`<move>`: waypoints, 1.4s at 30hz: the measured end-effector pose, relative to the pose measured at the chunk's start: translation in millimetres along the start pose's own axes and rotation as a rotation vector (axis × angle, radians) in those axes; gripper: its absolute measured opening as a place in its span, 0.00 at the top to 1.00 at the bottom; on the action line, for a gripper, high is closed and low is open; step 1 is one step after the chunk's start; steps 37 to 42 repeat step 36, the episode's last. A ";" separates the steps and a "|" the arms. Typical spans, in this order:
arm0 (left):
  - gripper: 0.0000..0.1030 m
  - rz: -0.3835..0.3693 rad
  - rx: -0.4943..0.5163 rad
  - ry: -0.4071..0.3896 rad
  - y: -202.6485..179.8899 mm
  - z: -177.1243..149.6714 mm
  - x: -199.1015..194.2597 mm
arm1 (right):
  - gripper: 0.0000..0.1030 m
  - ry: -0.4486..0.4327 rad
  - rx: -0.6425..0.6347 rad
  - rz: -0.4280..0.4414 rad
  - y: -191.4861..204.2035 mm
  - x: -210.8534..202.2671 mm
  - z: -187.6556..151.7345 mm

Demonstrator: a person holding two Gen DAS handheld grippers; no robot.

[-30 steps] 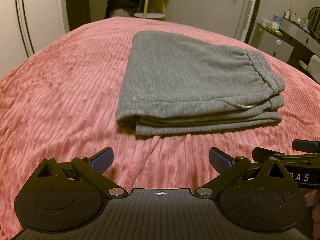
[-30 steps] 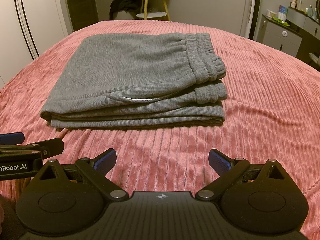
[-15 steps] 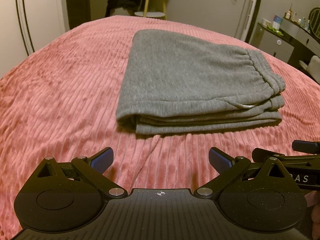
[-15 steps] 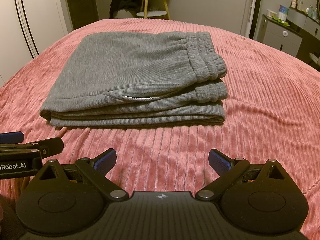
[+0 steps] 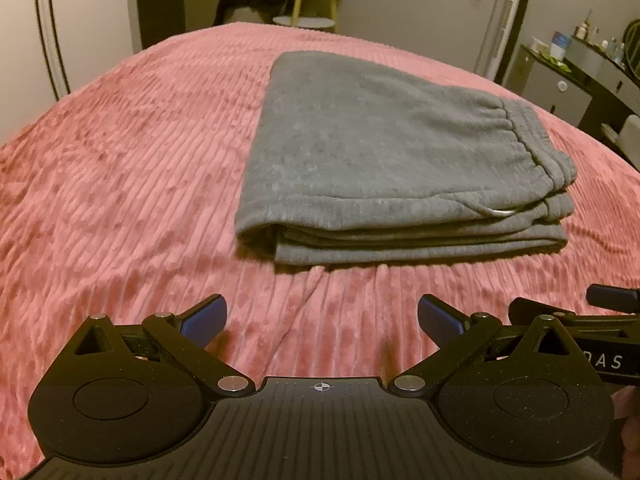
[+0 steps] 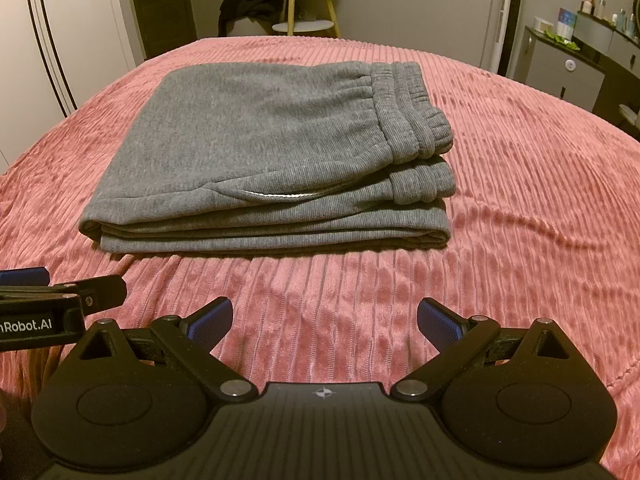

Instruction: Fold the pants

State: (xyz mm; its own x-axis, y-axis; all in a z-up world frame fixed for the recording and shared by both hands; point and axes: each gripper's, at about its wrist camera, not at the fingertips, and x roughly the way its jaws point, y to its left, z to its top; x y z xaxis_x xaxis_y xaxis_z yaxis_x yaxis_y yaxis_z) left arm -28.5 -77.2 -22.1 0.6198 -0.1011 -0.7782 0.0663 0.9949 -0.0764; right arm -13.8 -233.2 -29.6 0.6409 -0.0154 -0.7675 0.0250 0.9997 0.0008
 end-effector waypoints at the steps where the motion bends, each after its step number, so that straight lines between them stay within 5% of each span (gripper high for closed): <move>1: 0.00 -0.002 0.002 -0.005 0.1 0.0 -0.6 | 0.04 0.000 0.000 0.000 0.0 0.0 0.0; 16: 0.00 -0.056 0.010 -0.058 -1.0 -0.8 -7.2 | 0.04 0.000 0.003 0.000 -1.0 0.2 0.0; 42: 0.00 -0.016 0.034 -0.047 -5.1 -1.5 -5.0 | 0.04 0.000 0.005 0.000 -1.2 0.8 0.1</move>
